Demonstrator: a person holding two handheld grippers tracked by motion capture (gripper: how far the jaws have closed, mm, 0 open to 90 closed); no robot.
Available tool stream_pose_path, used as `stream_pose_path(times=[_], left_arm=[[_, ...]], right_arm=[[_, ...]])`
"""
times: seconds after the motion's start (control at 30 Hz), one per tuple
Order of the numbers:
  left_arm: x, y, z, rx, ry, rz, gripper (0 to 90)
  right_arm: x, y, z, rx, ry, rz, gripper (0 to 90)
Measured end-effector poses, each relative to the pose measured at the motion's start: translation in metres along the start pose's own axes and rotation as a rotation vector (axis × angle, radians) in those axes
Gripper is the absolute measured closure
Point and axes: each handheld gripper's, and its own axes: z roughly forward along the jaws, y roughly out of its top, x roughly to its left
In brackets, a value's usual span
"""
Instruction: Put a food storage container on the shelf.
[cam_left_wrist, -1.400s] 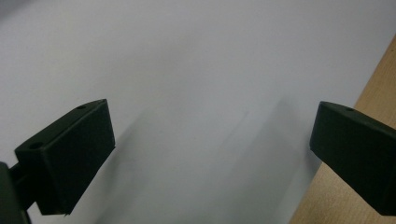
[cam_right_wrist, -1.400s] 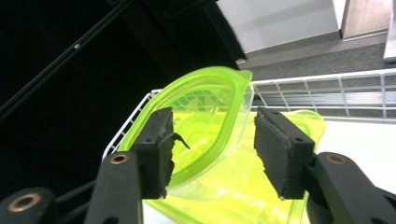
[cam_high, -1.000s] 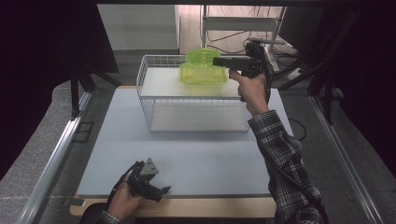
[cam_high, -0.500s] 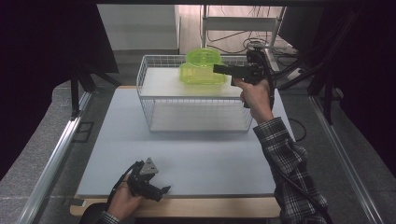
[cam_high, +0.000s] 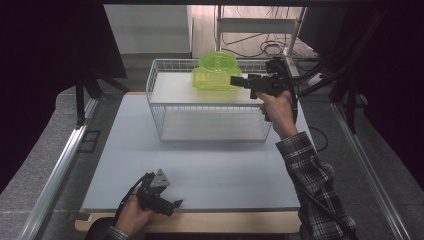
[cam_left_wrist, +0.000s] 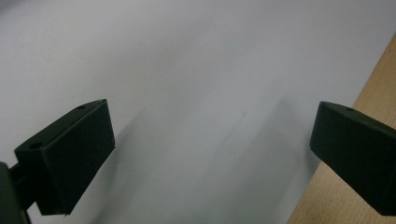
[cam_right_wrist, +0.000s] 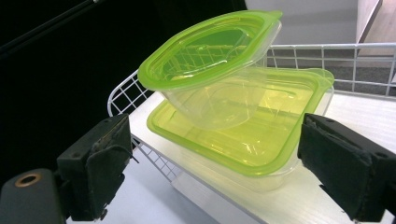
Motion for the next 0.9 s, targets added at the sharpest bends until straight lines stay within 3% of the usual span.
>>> stream_pose_path(times=[0.47,0.9], left_arm=[[0.0,0.0,0.001,0.007,0.002,0.006,0.0],[0.0,0.0,0.002,0.008,0.004,0.007,0.0]], right_arm=[[0.005,-0.015,-0.005,0.038,-0.036,-0.096,5.1],[0.002,-0.034,-0.006,0.063,-0.06,-0.131,2.6]])
